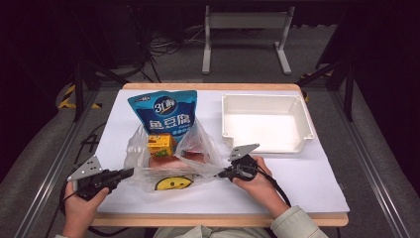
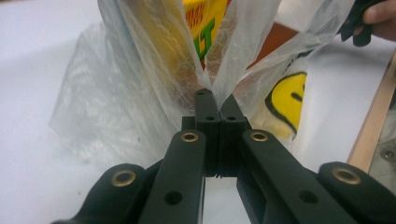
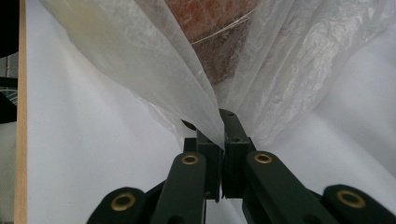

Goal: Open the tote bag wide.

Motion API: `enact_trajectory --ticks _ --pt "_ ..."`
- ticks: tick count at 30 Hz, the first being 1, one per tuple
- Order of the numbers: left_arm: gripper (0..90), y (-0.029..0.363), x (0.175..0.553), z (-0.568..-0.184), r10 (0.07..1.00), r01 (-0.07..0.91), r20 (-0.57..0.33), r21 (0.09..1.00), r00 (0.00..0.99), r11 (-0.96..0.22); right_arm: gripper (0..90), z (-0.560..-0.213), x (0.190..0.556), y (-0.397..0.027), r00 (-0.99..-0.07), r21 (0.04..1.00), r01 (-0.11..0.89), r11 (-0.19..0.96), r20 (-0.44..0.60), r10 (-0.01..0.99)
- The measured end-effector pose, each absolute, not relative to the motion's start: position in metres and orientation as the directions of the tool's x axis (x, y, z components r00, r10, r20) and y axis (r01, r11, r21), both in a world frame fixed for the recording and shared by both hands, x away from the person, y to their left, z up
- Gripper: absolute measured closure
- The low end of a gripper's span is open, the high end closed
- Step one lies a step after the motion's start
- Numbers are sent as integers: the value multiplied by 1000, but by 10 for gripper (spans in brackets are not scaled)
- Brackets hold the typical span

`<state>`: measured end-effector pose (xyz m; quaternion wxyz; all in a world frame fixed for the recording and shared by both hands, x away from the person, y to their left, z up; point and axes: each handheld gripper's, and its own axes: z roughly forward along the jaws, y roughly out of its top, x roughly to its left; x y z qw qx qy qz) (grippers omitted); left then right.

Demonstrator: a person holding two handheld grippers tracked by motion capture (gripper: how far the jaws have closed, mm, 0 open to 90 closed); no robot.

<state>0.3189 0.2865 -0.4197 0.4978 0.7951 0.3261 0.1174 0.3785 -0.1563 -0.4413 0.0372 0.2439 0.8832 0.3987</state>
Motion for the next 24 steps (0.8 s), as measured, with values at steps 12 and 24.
enact_trajectory --ticks 12,24 --pt "900 284 332 -445 643 535 -217 769 734 -351 895 -441 379 -158 -876 712 409 570 130 465" --pt "900 279 336 -454 643 568 -236 733 728 -374 900 -444 381 -168 -862 693 442 569 153 484"
